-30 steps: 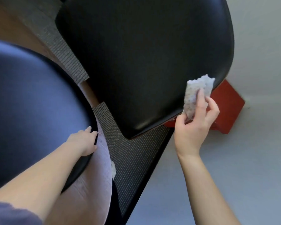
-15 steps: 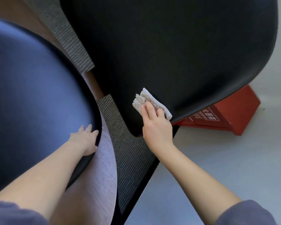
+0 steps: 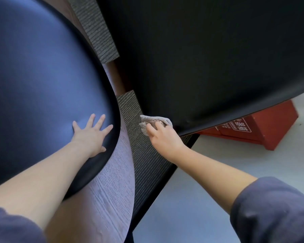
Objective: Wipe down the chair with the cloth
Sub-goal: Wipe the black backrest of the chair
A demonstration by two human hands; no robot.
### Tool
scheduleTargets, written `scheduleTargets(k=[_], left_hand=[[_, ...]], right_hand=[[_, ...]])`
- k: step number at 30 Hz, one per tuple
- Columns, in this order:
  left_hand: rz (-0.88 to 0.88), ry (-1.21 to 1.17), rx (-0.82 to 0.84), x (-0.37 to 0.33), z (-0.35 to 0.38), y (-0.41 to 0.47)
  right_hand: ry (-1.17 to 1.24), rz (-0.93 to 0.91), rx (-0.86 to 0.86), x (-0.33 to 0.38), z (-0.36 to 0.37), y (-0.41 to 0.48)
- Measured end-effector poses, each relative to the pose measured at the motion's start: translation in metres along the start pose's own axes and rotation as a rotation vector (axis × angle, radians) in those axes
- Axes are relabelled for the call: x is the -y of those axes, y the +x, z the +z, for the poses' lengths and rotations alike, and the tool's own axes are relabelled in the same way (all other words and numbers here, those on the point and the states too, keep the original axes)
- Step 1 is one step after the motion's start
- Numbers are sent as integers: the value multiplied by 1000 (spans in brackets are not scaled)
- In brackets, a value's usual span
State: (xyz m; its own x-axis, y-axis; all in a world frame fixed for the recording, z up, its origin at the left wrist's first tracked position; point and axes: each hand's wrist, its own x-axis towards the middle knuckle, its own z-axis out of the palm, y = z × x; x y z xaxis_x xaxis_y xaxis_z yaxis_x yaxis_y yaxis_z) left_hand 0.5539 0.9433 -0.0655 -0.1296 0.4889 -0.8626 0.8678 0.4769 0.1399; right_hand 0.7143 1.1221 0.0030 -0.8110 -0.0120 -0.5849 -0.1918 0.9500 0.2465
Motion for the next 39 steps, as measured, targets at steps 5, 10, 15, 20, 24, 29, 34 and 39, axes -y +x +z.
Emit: scheduleTargets(k=[5, 10, 15, 20, 24, 29, 34, 39], left_hand=[[-32, -47, 15, 5, 0, -6], [-58, -75, 3, 6, -2, -3], [-83, -93, 22, 10, -9, 3], [-98, -91, 46, 11, -19, 12], [-112, -86, 57, 11, -24, 19], [-141, -77, 67, 10, -32, 30], [-166, -77, 67, 10, -41, 40], [-179, -98, 86, 11, -45, 45]], right_hand=[[-64, 127, -11, -48, -38, 41], [-53, 112, 43, -73, -52, 50], [-47, 92, 94, -69, -46, 46], [9, 276, -67, -84, -57, 73], [-3, 115, 19, -64, -41, 54], [4, 308, -114, -95, -60, 79], [-26, 173, -77, -86, -54, 88], [3, 121, -32, -84, -42, 85]])
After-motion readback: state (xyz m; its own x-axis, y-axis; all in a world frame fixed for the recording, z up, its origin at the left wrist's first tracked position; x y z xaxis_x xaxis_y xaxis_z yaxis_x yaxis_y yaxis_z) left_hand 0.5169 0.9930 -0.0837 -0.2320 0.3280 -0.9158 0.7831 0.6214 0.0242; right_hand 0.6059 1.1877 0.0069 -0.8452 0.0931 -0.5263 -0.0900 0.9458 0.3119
